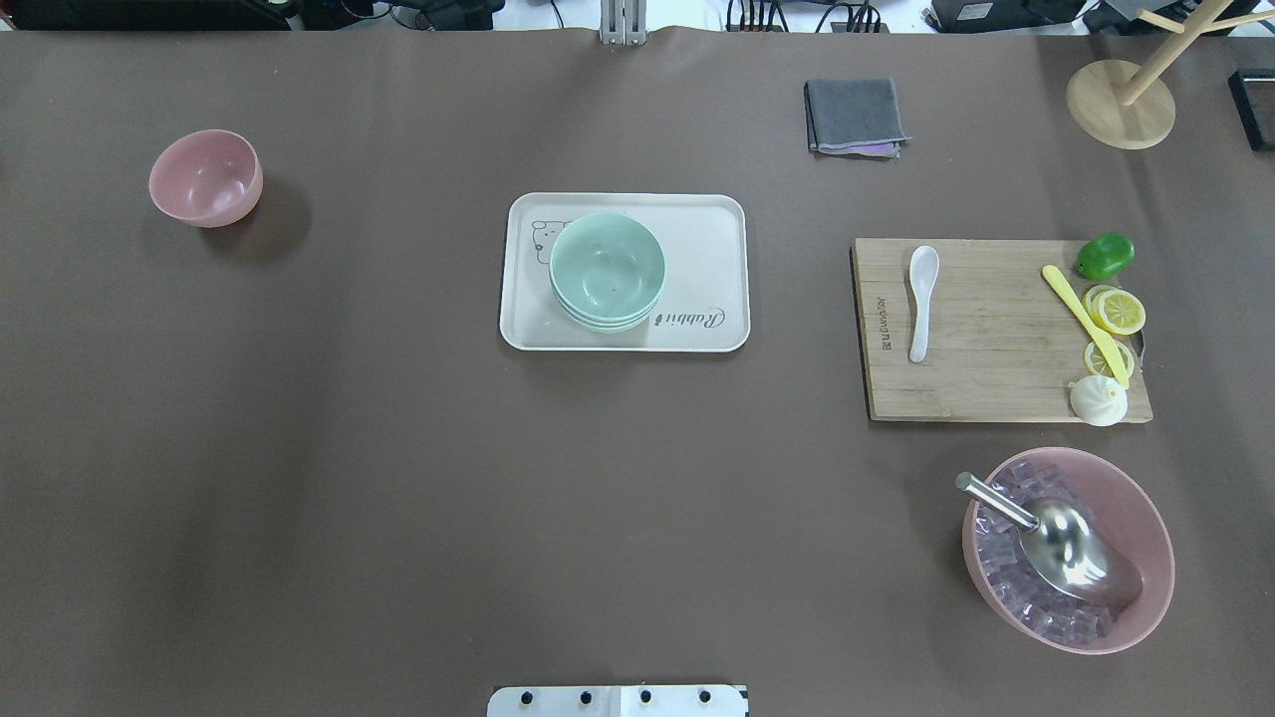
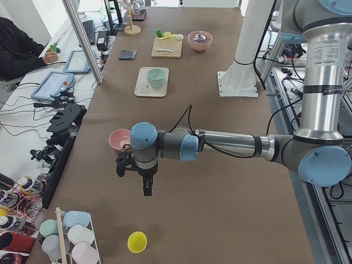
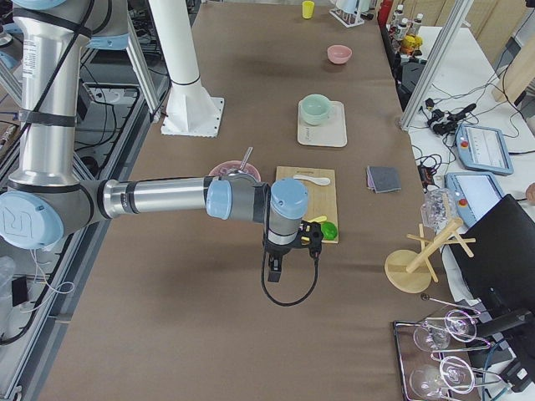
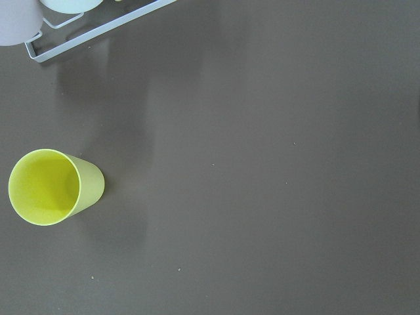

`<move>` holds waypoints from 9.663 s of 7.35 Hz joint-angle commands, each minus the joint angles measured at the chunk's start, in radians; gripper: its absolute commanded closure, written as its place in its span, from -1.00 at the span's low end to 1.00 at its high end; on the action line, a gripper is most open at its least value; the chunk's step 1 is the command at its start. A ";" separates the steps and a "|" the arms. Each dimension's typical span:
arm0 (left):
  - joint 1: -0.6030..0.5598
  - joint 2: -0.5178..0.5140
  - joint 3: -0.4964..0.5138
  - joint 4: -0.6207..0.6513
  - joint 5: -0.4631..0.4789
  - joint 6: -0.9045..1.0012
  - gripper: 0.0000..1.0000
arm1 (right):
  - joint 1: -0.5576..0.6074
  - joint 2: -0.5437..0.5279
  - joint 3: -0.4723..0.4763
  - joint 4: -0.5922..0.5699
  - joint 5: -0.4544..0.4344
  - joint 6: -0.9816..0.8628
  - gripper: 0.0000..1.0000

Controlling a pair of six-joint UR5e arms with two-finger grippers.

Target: Stack pink bowl on green and place spoon

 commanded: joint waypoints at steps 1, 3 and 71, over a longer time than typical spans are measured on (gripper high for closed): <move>0.000 0.000 -0.004 0.000 -0.002 0.002 -0.96 | 0.000 -0.001 0.000 0.000 -0.002 0.000 -1.00; 0.000 0.000 -0.001 0.000 -0.002 0.002 -0.96 | 0.000 -0.002 0.000 0.000 0.001 0.000 -1.00; 0.321 -0.525 0.416 -0.550 -0.092 -0.865 1.00 | -0.695 0.512 -0.290 0.478 -0.183 1.047 -0.73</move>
